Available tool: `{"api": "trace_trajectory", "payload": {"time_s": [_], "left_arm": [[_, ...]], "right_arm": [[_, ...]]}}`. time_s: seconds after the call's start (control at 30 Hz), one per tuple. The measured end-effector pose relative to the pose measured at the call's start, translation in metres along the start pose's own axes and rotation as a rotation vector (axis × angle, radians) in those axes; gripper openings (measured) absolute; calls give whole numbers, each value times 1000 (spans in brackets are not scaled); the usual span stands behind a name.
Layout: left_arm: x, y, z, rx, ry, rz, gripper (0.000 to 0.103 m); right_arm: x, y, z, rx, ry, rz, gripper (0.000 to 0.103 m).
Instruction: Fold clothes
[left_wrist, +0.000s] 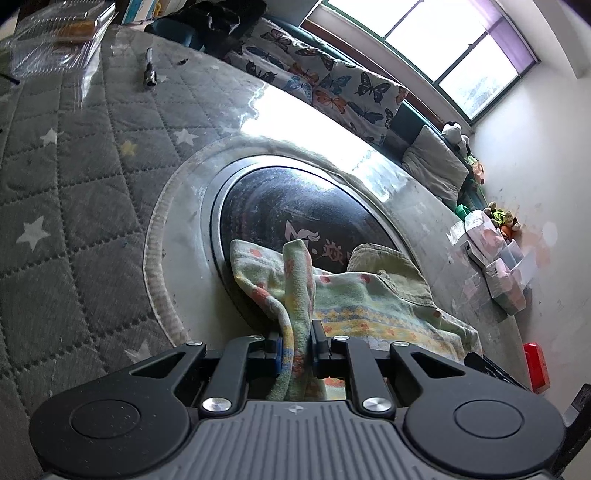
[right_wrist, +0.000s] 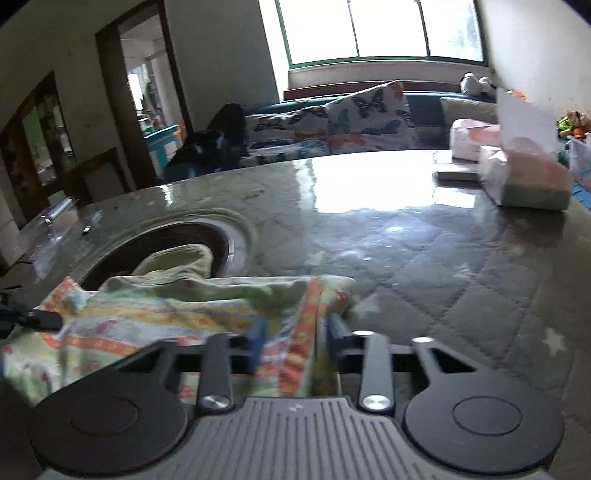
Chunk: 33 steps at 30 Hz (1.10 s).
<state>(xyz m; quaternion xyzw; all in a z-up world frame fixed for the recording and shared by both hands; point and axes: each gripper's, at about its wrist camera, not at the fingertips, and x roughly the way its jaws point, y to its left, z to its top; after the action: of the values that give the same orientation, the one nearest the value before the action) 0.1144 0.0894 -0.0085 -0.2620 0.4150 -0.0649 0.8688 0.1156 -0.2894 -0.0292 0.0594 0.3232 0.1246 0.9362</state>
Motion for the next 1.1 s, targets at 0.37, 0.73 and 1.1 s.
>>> {"api": "trace_trajectory", "payload": {"time_s": [0.37,0.73,1.1], "left_arm": [[-15,-50,14,120,-40,-69,10],[27,-153,4,282,3,-184,8],[85,-221,-33,399,107,-222,9]], "right_arm": [[-50,-8,3,74,-128,22,7],[-109,-78,9,129,-218,-201,7],[-124,-148,-5,191,-188,-408,10]]}}
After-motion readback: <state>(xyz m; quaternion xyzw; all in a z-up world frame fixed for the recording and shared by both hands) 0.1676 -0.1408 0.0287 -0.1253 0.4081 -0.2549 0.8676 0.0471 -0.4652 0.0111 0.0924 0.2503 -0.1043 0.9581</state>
